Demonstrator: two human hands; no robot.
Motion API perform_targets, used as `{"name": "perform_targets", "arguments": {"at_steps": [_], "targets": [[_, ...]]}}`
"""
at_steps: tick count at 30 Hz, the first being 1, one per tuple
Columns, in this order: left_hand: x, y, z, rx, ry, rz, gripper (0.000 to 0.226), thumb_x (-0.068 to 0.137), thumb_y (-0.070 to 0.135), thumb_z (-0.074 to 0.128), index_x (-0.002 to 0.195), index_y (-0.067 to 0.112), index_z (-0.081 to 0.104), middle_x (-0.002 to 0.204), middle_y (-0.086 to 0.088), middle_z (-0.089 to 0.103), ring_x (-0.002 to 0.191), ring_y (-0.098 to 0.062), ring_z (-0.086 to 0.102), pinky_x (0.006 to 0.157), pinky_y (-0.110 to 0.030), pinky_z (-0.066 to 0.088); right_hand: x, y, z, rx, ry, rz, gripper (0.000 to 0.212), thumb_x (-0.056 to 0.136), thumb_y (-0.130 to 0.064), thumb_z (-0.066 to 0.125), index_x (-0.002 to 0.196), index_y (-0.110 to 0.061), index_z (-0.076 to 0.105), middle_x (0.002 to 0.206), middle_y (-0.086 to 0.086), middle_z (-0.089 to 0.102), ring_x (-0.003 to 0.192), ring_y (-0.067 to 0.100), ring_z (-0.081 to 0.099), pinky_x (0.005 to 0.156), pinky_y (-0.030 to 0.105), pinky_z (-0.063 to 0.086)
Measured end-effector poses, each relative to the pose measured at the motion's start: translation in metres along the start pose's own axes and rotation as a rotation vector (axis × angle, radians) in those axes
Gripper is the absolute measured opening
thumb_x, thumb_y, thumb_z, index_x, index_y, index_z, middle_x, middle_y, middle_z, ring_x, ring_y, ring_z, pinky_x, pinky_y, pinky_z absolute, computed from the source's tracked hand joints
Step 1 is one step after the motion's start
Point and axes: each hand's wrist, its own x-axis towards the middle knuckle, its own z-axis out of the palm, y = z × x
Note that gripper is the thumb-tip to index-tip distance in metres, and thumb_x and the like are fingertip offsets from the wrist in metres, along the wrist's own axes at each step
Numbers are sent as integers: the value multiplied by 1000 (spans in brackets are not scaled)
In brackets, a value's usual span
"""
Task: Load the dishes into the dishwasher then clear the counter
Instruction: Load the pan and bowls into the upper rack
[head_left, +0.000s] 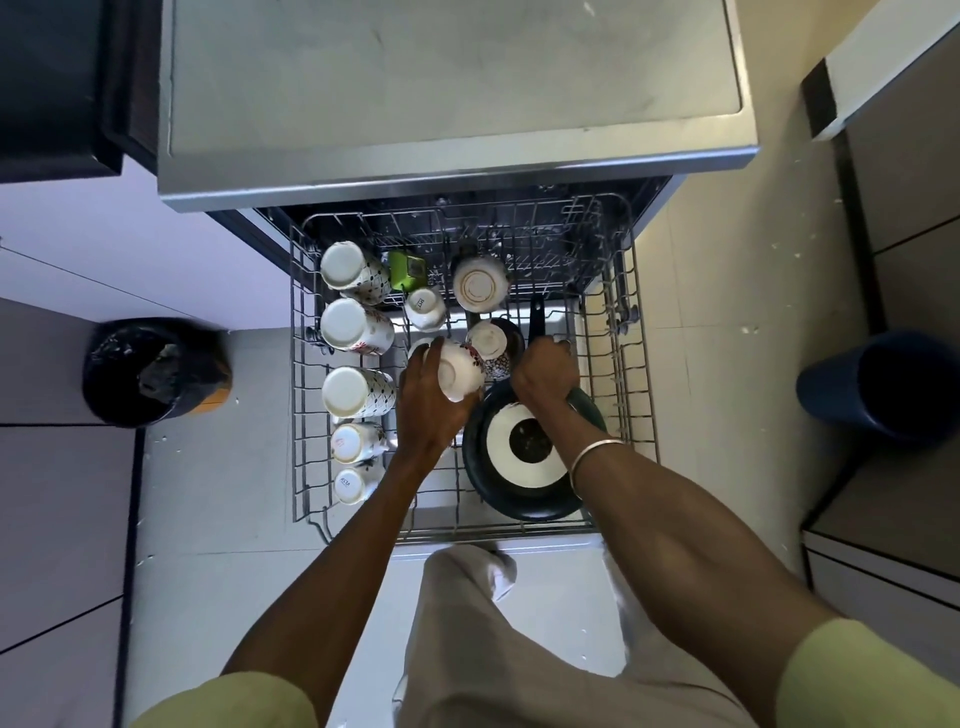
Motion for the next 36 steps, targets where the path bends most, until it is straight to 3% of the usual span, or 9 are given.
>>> {"name": "perform_targets", "arguments": {"at_steps": [10,14,18,23,27,30,33,36], "targets": [[12,-9,0,-4,-5,30,93,67,50,81,143,15,41,137,-7,50,124,-28,49,97,-42,48,6,16,27,99,-23,43,31,97,-22,52,119,0,54,120,21,54,105,39,61,85,44,50],[24,-1,8,23,-27,70,93,67,51,79,144,16,41,139,-10,51,124,-29,50,99,-42,47,12,26,35,143,80,-57,36,95,-22,56,116,7,53,111,30,55,92,45,62,76,48,51],[40,14,20,52,-85,91,97,68,52,75,149,19,34,141,-13,50,124,-32,49,98,-42,48,20,33,43,210,-73,-81,40,97,-29,55,119,5,53,113,27,60,104,40,59,85,42,47],[70,43,37,26,-136,125,101,66,45,78,151,19,31,142,-12,48,127,-31,47,98,-42,47,28,39,33,285,-195,-150,37,96,-32,55,110,1,60,105,22,67,100,38,62,81,38,49],[105,72,56,60,-188,160,101,66,44,81,151,18,33,147,-14,43,129,-34,44,101,-43,45,32,52,17,388,-136,-151,38,98,-30,51,112,4,61,102,25,66,99,39,62,82,43,48],[132,88,74,68,-228,164,103,66,45,83,152,21,30,150,-10,40,133,-31,41,103,-40,43,36,61,9,494,-130,-84,36,96,-22,55,126,-2,59,119,23,64,111,36,60,90,38,48],[155,98,95,93,-246,196,103,65,43,83,152,21,30,147,-10,44,131,-31,43,102,-41,44,42,73,2,546,-161,-21,37,92,-10,55,129,-7,59,120,15,66,109,31,63,80,27,44],[173,100,114,137,-262,235,102,65,42,82,151,18,32,143,-12,46,129,-32,45,102,-39,42,46,83,5,541,-174,-64,41,88,-7,57,128,-6,58,113,15,68,105,30,64,75,26,43]]}}
